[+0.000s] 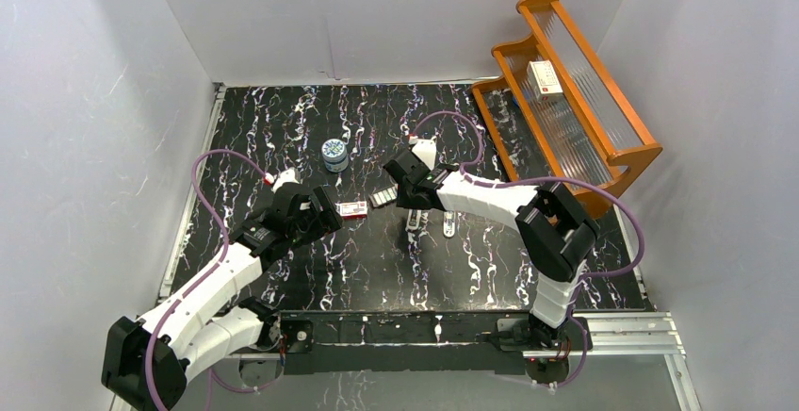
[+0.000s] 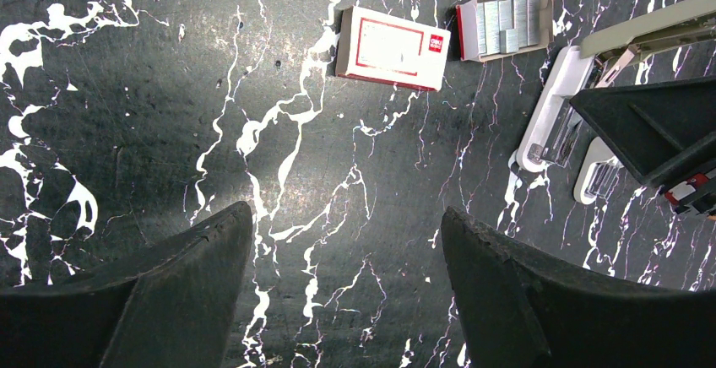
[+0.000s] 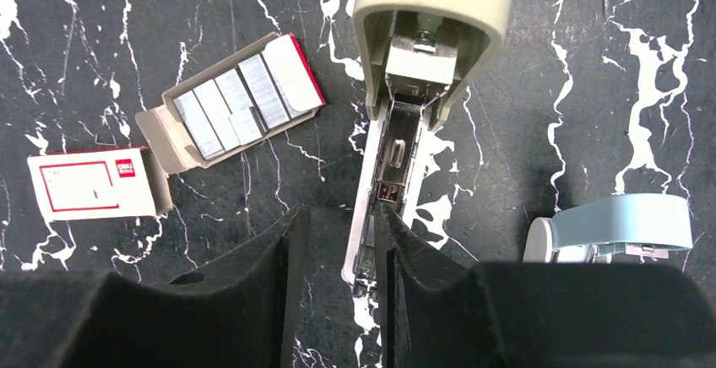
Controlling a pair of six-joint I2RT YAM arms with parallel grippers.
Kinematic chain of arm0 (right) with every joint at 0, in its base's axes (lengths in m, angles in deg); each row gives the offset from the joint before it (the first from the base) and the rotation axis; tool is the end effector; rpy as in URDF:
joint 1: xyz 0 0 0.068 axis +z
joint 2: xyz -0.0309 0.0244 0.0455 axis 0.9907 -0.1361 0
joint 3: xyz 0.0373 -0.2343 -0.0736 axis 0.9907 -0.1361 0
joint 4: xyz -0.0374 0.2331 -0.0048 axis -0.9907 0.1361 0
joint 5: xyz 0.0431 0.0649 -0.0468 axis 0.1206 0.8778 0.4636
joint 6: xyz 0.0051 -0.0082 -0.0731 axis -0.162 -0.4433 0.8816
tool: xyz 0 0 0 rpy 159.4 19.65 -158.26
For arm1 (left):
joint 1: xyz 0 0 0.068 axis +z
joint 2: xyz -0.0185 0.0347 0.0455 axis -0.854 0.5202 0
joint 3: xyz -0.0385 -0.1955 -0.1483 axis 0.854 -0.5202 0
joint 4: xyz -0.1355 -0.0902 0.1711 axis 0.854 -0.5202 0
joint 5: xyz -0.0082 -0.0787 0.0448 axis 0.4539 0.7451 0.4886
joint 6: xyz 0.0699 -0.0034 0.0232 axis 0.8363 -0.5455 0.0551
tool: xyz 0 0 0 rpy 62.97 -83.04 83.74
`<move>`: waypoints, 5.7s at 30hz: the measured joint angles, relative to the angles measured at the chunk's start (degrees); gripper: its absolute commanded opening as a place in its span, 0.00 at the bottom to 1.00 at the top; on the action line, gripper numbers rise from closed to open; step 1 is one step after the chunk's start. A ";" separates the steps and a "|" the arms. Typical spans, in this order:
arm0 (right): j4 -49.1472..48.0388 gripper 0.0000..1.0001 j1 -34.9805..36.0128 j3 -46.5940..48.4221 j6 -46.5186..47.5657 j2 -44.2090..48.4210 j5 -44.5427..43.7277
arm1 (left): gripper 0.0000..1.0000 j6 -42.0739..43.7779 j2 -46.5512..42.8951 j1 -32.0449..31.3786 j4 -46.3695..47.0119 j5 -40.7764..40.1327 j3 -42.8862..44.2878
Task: Load the staples into the stapler
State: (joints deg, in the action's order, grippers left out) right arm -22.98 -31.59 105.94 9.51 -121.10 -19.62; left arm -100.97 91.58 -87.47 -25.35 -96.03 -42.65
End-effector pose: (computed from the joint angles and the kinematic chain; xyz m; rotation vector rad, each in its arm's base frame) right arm 0.2529 0.2661 0.1766 0.0745 2.4078 0.2127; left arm 0.1846 -0.0899 0.2036 -0.4441 2.2702 -0.4988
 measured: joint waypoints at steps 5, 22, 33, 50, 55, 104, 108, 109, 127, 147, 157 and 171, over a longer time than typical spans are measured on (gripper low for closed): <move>0.24 0.43 0.00 0.00 -0.20 -0.57 0.00 | 0.79 0.00 0.00 0.00 0.00 0.00 0.00; 0.20 0.41 -0.07 0.00 -0.28 -1.53 0.04 | 0.79 0.00 0.00 0.00 -0.04 0.00 0.00; 0.15 0.39 -0.33 0.00 2.58 -0.02 0.09 | 0.79 0.00 0.00 0.00 -0.02 0.00 0.00; -0.13 0.45 -0.20 16.33 20.94 -11.69 10.19 | 0.79 0.02 0.00 0.00 -0.02 -0.02 0.00; 1.84 0.44 -0.22 18.18 21.84 -16.13 10.78 | 0.79 0.24 0.00 0.00 -0.09 -0.28 0.00; 3.78 0.25 0.55 13.90 19.65 -8.59 9.66 | 0.79 -0.07 -0.02 0.00 -0.50 -0.44 0.00; 4.63 0.25 4.09 10.43 16.04 -5.05 8.44 | 0.79 -0.04 -1.25 0.00 -1.64 -0.46 0.00; 5.11 0.25 5.33 9.86 15.13 -4.70 8.02 | 0.79 -0.02 -1.73 0.00 -1.97 -0.55 0.02; 12.04 0.25 17.31 2.23 1.64 -1.31 6.67 | 0.79 -0.50 -6.51 0.00 -7.48 -3.23 0.02; 11.93 0.30 18.71 0.92 -0.28 -2.69 9.27 | 0.79 -0.70 -6.67 0.00 -7.32 -3.19 -1.49; 11.82 0.35 18.71 1.25 0.07 -3.89 9.46 | 0.79 -0.70 -6.40 0.00 -7.32 -3.19 -1.60; 14.21 0.42 18.71 3.82 -1.92 -6.12 8.39 | 0.79 -0.72 -5.92 0.00 -7.21 -3.19 -1.81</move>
State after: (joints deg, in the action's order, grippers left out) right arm -8.77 -12.88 109.76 7.59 -127.22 -11.22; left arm -101.69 85.66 -87.47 -32.56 -99.22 -44.47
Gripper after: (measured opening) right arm 0.420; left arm 0.792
